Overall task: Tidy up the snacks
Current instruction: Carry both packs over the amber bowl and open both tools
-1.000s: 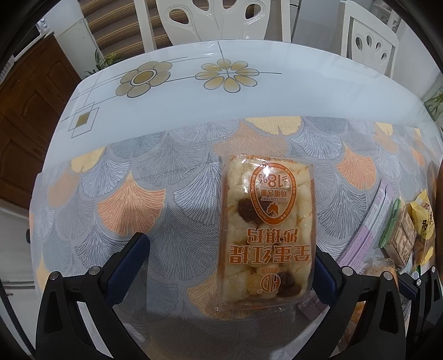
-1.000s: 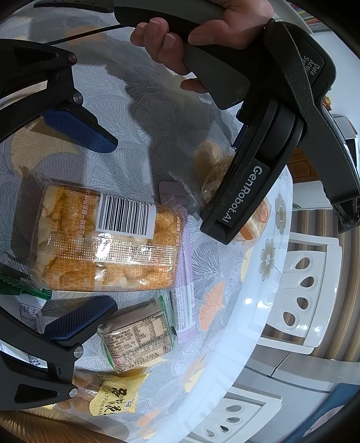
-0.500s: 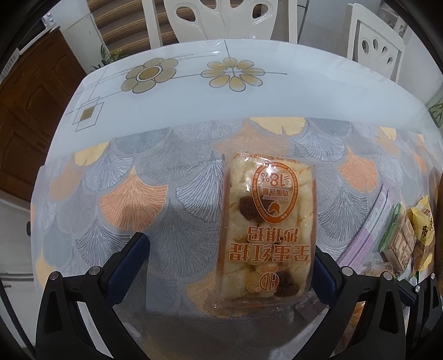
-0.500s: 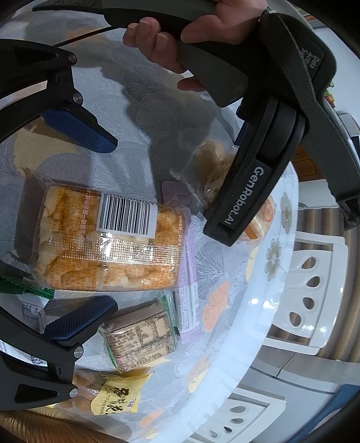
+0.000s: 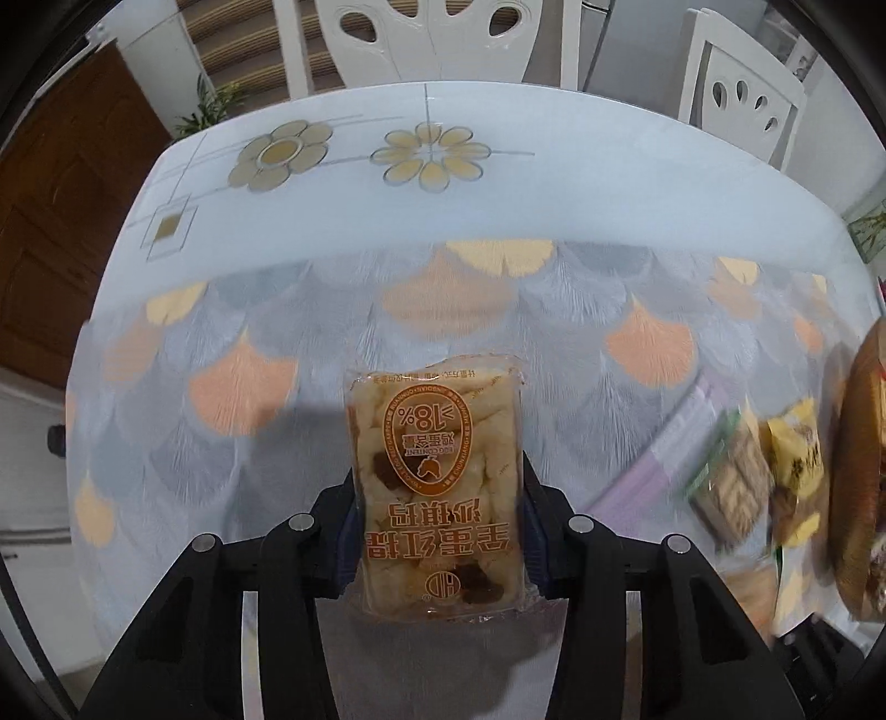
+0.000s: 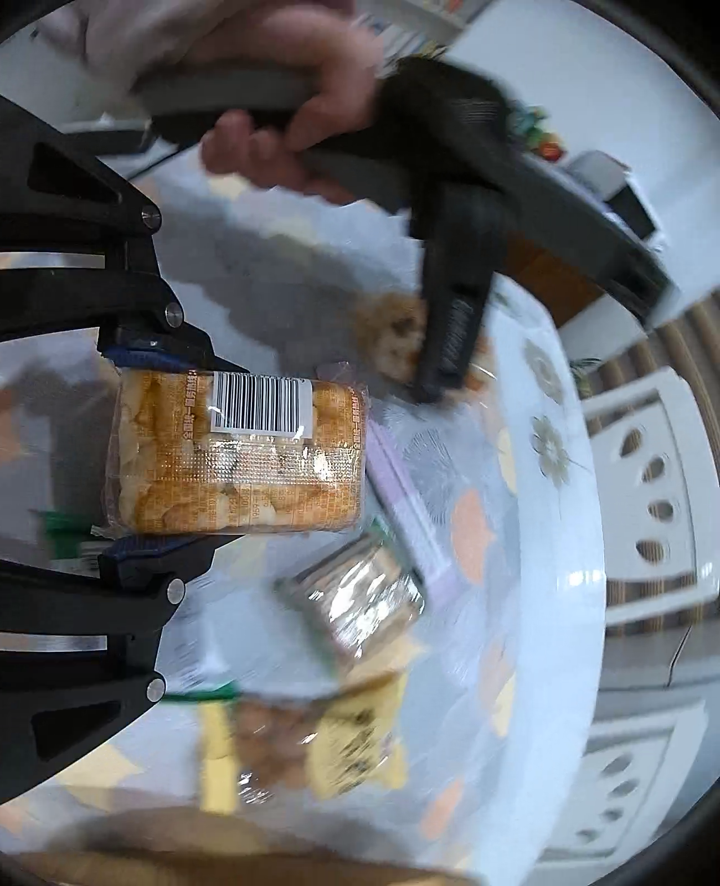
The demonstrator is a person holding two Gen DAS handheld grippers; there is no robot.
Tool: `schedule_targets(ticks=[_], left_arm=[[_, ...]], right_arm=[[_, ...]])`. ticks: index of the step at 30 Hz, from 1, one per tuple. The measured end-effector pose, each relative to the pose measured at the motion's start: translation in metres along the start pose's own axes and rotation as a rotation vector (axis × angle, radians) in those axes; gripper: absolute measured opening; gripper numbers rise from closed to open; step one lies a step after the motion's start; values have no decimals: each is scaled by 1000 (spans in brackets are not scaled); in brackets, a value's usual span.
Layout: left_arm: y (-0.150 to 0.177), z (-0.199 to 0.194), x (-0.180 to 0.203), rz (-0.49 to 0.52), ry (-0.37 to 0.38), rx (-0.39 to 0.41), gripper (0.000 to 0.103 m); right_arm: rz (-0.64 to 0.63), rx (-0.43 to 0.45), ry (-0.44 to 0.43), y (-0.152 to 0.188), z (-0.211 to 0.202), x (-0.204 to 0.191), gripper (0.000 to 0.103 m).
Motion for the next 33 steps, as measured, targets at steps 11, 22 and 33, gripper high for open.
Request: schedule_targets(ticks=[11,22,33], left_arm=[[1,-129,36,11,52,119,43],[-34,-328,199,283,210,128,43],[-20,-338,342,513,248,21,43]], right_arm=[[96,177,5,-30,-86,27,44],[274,417,124,-88,-221,146,44],[385,245,267,-37,-221,262,44]])
Point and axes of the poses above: each gripper's, at about its wrist camera, not at the fingertips, and z roughly the way its jaws point, x to its right, y to its underside, the point moved 9 cm from there along z, roughly the way its jaws point, and after that the axes turned 11 degrees about y, right-handed, at the moved point
